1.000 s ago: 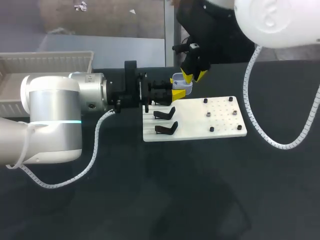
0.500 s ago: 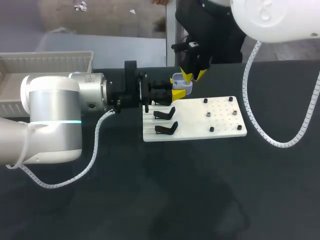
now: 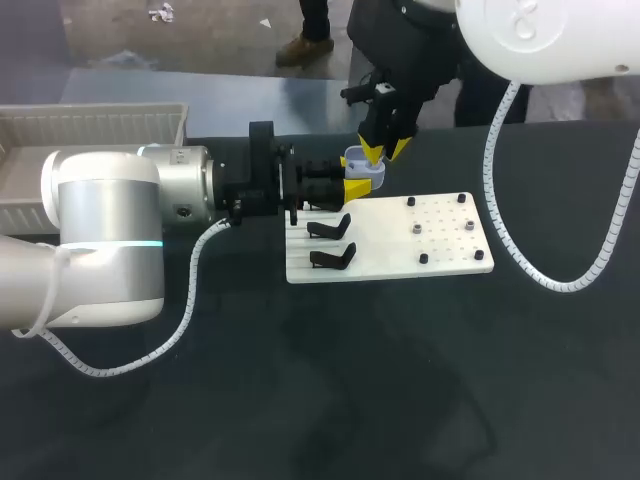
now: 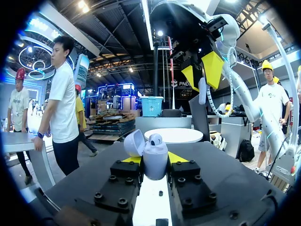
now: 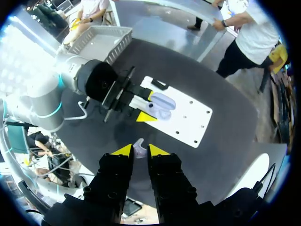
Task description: Pick up each earbud case from the left stands, insert the matching earbuds, close the lid, and place the case in the box.
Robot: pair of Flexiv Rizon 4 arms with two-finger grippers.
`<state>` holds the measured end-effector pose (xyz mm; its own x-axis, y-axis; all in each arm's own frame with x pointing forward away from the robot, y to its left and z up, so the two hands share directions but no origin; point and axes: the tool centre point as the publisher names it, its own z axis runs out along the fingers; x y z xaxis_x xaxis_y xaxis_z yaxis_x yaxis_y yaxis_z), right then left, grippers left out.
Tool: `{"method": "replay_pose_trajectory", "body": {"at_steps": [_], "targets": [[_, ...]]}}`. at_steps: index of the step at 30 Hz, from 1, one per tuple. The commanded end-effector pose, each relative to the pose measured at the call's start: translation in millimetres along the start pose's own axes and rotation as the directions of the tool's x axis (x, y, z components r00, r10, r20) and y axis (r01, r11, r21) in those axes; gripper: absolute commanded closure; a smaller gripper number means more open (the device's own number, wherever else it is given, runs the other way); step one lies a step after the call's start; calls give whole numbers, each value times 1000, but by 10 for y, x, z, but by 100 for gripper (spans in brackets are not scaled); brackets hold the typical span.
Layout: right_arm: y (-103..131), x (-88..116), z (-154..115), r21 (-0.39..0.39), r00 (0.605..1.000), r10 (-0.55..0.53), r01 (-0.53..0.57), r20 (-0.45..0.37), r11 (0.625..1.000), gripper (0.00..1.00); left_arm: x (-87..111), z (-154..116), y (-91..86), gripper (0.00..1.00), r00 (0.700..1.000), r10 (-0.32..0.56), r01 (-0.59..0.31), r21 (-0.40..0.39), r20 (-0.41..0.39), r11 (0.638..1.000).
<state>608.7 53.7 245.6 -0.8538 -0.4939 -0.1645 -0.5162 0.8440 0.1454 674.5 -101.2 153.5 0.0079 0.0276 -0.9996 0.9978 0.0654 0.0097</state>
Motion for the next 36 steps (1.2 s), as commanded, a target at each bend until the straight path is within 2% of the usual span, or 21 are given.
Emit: {"method": "replay_pose_trajectory", "body": {"at_steps": [1, 13, 18, 26, 32, 36], "targets": [[16, -89, 9, 0, 1000, -8, 8, -24, 1000, 100, 5, -1, -5, 100, 1000, 2, -2, -4, 3, 1000], [-6, -230, 66, 27, 999, -5, 6, -39, 1000, 100, 5, -1, -5, 100, 1000, 2, -2, -4, 3, 1000], [-19, -276, 97, 40, 1000, 16, -16, 0, 999, 100, 5, -1, -5, 100, 1000, 2, -2, -4, 3, 1000], [-59, -341, 186, 56, 1000, 2, -2, 7, 998, 100, 5, -1, -5, 100, 1000, 2, -2, -4, 3, 1000], [-74, -344, 250, 54, 997, -18, 14, 75, 998, 100, 5, -1, -5, 100, 1000, 2, -2, -4, 3, 1000], [-66, -341, 292, 53, 997, -23, 20, 72, 998, 100, 5, -1, -5, 100, 1000, 2, -2, -4, 3, 1000]]}}
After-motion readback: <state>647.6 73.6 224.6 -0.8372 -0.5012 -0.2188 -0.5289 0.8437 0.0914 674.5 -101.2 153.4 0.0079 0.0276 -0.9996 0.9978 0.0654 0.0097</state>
